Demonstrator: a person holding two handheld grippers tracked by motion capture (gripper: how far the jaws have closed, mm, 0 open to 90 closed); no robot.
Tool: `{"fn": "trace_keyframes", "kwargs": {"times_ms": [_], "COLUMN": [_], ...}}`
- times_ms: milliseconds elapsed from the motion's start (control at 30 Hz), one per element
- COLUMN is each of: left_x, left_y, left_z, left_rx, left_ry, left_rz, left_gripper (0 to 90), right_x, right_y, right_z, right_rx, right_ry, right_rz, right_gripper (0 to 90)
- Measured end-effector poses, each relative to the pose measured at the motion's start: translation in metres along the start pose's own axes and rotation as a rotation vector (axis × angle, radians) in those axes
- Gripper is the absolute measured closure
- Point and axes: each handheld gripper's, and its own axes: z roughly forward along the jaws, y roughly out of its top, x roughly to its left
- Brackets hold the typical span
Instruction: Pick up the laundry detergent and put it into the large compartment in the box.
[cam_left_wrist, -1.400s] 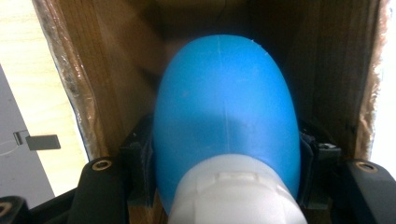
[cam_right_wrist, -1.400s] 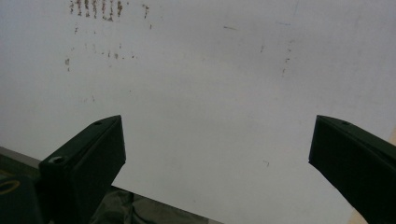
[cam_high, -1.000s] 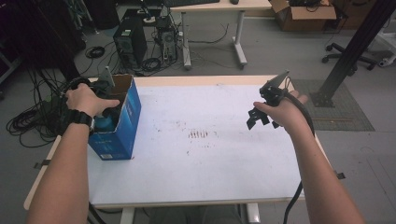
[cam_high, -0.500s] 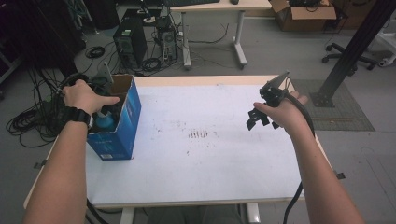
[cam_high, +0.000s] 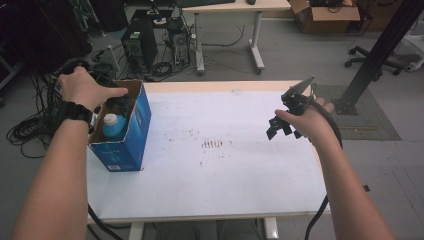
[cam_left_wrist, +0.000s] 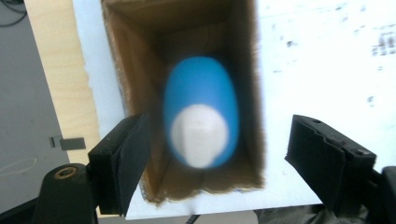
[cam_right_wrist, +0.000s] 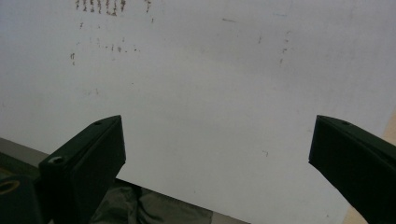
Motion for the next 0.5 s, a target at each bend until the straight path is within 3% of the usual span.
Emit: {"fn": "trace_keyframes", "kwargs": {"times_ms": [200, 233, 500], "left_x": [-0.024, -0.034, -0.065], "left_y": [0.002, 0.003, 0.002], "left_z": [-0.019, -0.023, -0.027], "left_rx": [-0.036, -0.034, -0.042], "left_ry": [-0.025, -0.033, -0.057], "left_rz": [0.04, 0.056, 0.091], "left_gripper": [16.1, 14.1, 5.7], "right_x": [-0.001, 0.0, -0.001], "right_y": [-0.001, -0.002, -0.006], "right_z": [-0.003, -0.004, -0.005], "right_rx": [-0.004, -0.004, -0.003], "right_ry": [0.004, 0.008, 0.013], "right_rz": [-0.003, -0.004, -0.007], "right_gripper": [3.9, 3.8, 3.9]}}
